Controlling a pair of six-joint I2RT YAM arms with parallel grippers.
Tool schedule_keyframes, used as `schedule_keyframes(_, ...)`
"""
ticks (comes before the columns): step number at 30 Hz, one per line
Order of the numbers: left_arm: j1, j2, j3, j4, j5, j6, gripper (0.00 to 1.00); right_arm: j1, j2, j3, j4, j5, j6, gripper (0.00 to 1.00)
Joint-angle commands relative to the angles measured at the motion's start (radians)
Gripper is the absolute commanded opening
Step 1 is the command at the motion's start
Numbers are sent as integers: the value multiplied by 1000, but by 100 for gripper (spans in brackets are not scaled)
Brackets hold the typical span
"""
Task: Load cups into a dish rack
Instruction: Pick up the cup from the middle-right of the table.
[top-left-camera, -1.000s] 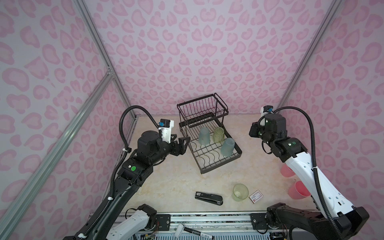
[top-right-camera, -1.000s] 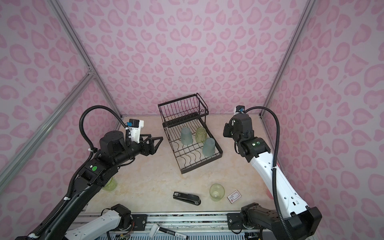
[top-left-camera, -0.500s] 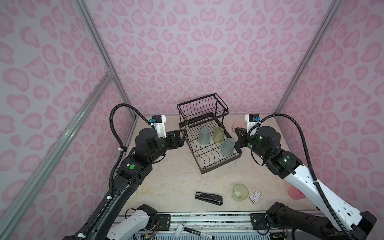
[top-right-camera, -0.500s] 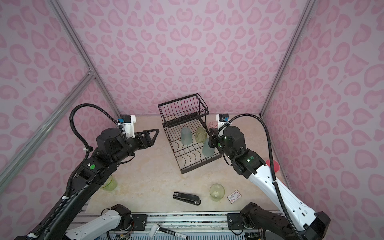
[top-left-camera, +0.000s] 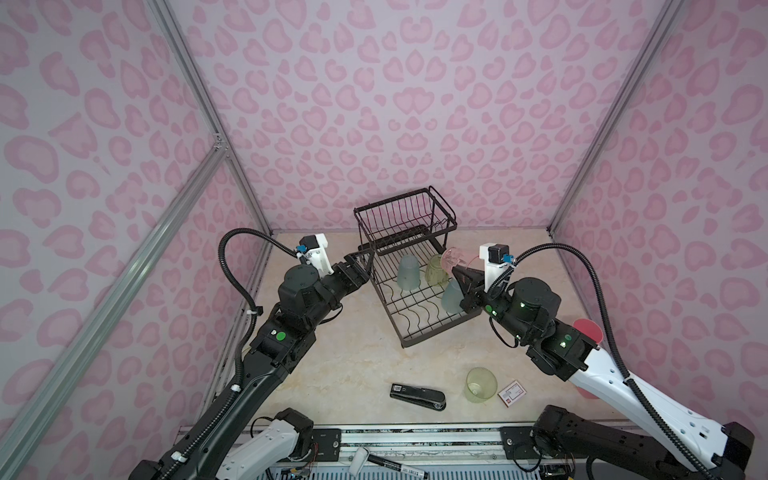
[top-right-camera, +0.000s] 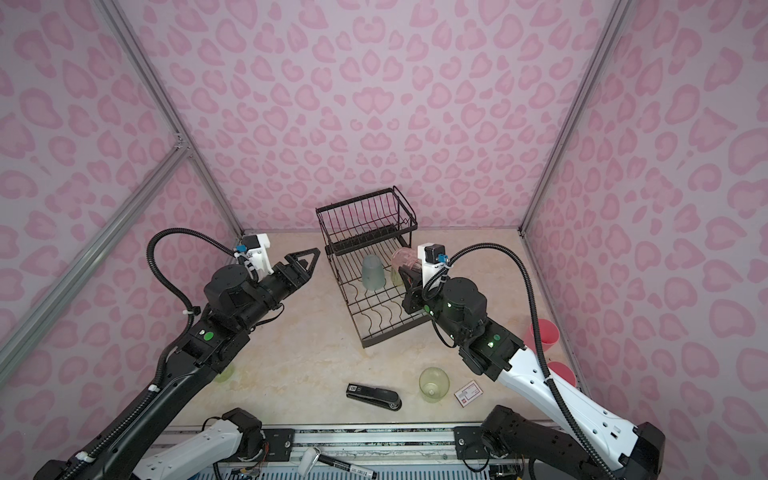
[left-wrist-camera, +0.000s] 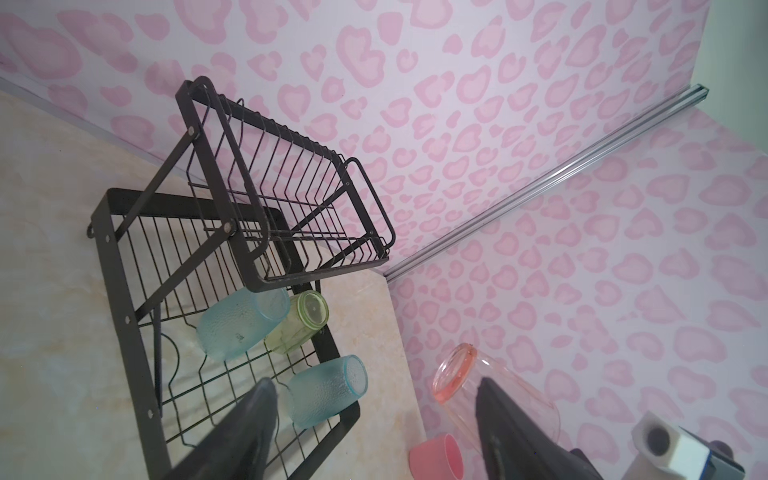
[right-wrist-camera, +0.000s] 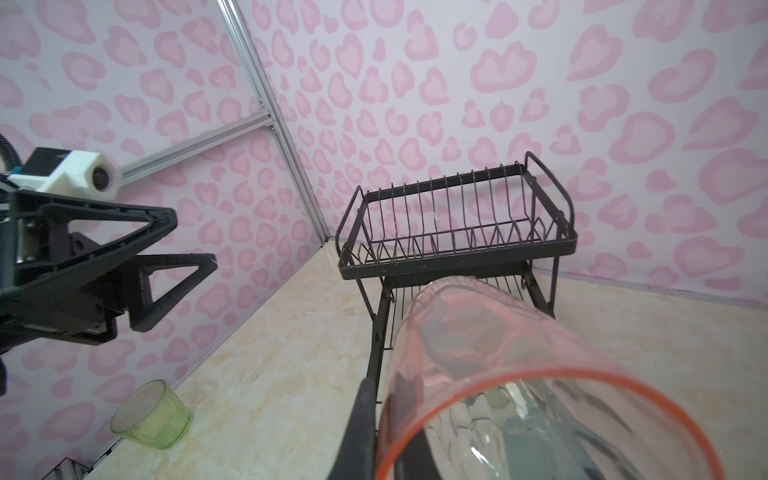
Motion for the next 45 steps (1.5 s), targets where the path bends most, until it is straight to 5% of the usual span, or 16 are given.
schedule_keyframes(1, -6, 20, -15, 125, -16, -119, 77, 15, 5, -28, 148, -29, -27, 0)
schedule_keyframes(17, -116, 118, -70, 299, -127, -423, 76, 62, 138, -59, 345, -101, -52, 0)
schedule_keyframes(26, -174, 143, -99, 366, -220, -408, 75, 62, 171, -73, 411, -100, -49, 0)
schedule_keyframes(45, -217, 271, -55, 426, -142, -503, 75, 56, 217, -120, 537, -103, -50, 0)
